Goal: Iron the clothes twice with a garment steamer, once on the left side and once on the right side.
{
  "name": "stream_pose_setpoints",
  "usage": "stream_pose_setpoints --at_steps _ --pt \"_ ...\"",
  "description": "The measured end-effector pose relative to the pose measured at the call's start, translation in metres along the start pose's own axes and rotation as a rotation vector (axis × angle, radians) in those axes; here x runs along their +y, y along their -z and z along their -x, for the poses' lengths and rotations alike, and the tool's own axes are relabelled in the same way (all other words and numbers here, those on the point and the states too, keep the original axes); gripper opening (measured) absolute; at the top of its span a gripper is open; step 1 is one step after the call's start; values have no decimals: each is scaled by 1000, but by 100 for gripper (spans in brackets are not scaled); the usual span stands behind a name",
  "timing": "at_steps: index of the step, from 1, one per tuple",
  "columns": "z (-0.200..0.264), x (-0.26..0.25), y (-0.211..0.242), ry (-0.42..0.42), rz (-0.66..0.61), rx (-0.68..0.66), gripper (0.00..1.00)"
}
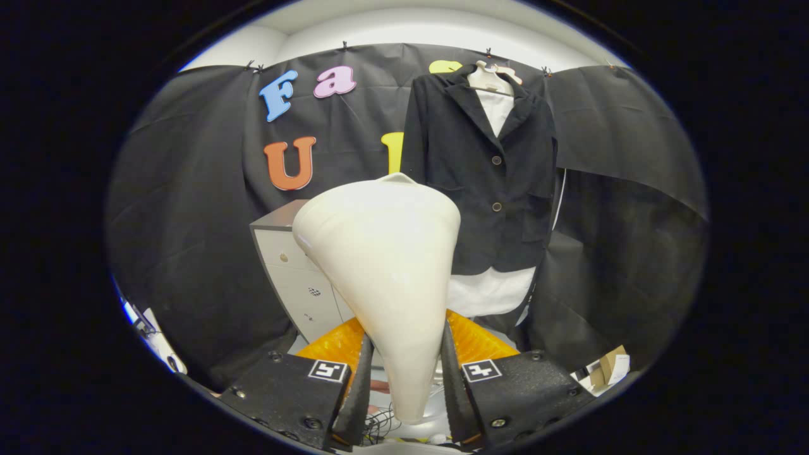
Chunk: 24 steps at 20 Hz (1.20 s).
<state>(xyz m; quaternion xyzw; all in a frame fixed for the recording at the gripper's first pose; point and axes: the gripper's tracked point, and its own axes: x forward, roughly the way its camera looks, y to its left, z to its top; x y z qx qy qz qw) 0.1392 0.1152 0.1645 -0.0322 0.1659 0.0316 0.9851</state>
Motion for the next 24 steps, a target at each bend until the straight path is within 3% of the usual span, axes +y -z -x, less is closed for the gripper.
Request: stream_pose_setpoints --at_steps 24 --pt "-15 0 2 -21 10 39 53"
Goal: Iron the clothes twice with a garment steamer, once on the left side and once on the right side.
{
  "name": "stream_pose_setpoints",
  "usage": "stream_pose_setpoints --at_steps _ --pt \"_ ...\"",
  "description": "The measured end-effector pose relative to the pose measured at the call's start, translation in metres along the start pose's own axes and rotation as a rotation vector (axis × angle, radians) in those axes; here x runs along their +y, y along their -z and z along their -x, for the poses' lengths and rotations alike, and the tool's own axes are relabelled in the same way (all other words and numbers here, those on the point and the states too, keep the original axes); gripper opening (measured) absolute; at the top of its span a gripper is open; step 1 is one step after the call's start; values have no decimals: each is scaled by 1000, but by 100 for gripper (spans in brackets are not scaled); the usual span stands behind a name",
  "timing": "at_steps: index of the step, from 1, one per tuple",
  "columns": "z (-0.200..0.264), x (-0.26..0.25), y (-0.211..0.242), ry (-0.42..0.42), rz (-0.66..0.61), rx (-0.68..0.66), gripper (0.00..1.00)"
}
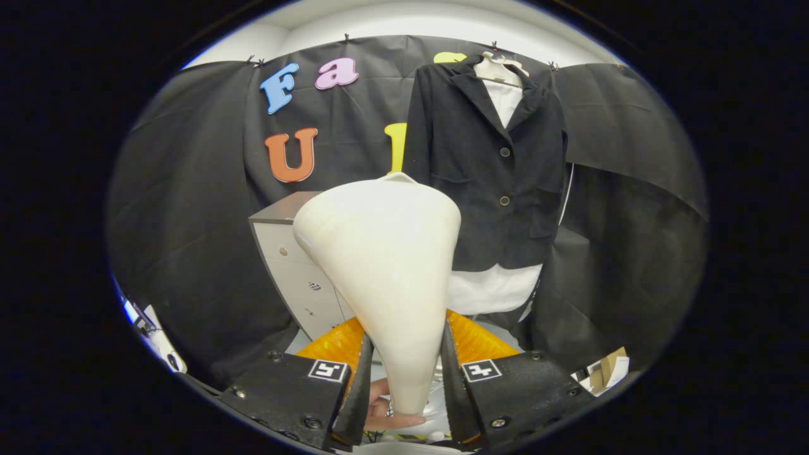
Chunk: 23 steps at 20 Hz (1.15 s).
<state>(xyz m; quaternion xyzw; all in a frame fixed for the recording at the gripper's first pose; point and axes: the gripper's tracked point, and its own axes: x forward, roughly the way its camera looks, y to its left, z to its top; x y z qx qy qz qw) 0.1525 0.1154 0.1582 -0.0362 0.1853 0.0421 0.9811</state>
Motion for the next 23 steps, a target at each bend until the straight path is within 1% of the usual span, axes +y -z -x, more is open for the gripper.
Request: stream_pose_setpoints --at_steps 23 --pt "9 13 10 -27 38 7 53"
